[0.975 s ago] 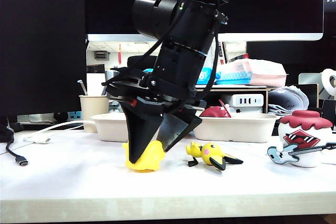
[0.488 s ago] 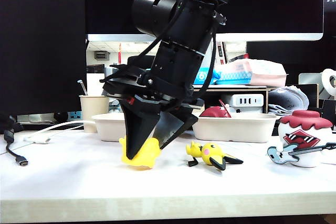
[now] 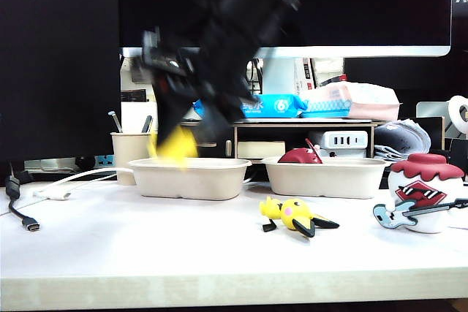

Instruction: Put the dolls with similar colors into the same paper box, while dolls with different colors go into separate paper boxes.

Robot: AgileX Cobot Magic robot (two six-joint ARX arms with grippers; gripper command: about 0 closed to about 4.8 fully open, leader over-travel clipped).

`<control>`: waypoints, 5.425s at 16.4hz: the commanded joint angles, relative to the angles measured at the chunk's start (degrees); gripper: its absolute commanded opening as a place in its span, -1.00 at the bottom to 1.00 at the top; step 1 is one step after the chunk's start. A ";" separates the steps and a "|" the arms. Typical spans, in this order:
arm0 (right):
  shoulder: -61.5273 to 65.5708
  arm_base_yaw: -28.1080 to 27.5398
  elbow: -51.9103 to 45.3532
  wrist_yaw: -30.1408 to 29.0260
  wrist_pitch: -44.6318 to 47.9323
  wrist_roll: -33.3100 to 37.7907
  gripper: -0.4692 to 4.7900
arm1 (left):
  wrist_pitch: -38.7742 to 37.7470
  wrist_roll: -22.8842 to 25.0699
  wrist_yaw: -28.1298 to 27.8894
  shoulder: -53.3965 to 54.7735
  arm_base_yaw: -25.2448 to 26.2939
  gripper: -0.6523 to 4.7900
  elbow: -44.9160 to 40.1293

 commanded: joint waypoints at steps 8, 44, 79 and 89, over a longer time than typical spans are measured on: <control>19.28 -6.01 25.88 -1.60 4.26 -0.20 -0.07 | 0.57 0.22 0.28 -2.21 10.08 -0.78 0.04; 3.34 -3.28 7.96 6.12 -39.76 -8.13 0.43 | 0.61 0.22 0.13 12.04 -13.16 -0.78 0.04; 4.09 -3.91 6.08 6.08 -22.73 -6.14 -0.38 | 0.57 0.22 0.22 7.21 -5.66 -0.78 0.04; 9.55 -6.14 22.16 5.70 0.79 -6.16 -0.38 | 0.61 0.22 0.22 -2.19 8.00 -0.78 0.04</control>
